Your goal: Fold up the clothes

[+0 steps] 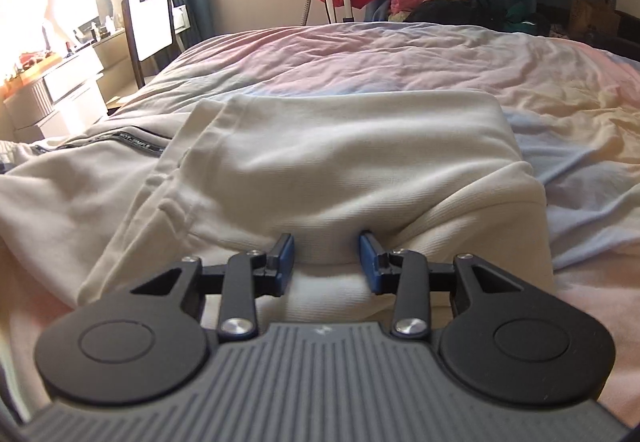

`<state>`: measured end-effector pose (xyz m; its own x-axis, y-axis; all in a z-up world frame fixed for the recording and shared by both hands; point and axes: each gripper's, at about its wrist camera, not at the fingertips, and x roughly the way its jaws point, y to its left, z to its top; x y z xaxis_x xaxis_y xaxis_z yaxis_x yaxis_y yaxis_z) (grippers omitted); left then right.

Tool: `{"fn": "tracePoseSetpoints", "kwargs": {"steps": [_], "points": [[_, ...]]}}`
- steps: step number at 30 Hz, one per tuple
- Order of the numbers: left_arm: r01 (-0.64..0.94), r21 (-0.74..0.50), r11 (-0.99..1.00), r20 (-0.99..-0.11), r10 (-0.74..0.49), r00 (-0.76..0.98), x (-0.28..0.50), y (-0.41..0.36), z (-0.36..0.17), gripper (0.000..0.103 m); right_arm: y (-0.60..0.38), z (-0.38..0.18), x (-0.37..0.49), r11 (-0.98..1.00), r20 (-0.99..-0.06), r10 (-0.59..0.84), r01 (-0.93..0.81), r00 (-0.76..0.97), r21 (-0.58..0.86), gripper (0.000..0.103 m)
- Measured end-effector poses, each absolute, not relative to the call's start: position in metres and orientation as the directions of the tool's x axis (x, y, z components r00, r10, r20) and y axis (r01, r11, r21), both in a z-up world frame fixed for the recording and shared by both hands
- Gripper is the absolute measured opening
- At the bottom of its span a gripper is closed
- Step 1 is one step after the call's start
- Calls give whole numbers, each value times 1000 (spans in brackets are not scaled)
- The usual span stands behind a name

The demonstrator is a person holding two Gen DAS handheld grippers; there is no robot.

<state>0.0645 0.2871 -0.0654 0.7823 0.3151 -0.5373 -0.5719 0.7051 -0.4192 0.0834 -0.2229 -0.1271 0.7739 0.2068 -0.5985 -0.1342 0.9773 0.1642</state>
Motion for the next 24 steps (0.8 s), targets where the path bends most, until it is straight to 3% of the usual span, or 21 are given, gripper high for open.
{"fn": "tracePoseSetpoints", "kwargs": {"steps": [2,6,13,18,24], "points": [[-566,-355,744,-497,363,788,66,266,-50,27,-229,-115,76,967,-565,235,-132,791,217,40],[-498,-359,789,-365,373,853,70,212,1,25,-250,-81,50,946,-457,251,-115,854,304,40],[-280,-194,940,-186,245,951,86,58,85,20,-289,-58,35,960,-409,111,9,906,281,40],[-124,-117,985,-144,107,984,103,-59,102,17,-331,-50,36,932,-382,-7,145,924,332,41],[50,-35,998,-184,-55,981,123,-194,49,16,-385,-53,32,871,-363,-113,268,925,412,41]]}}
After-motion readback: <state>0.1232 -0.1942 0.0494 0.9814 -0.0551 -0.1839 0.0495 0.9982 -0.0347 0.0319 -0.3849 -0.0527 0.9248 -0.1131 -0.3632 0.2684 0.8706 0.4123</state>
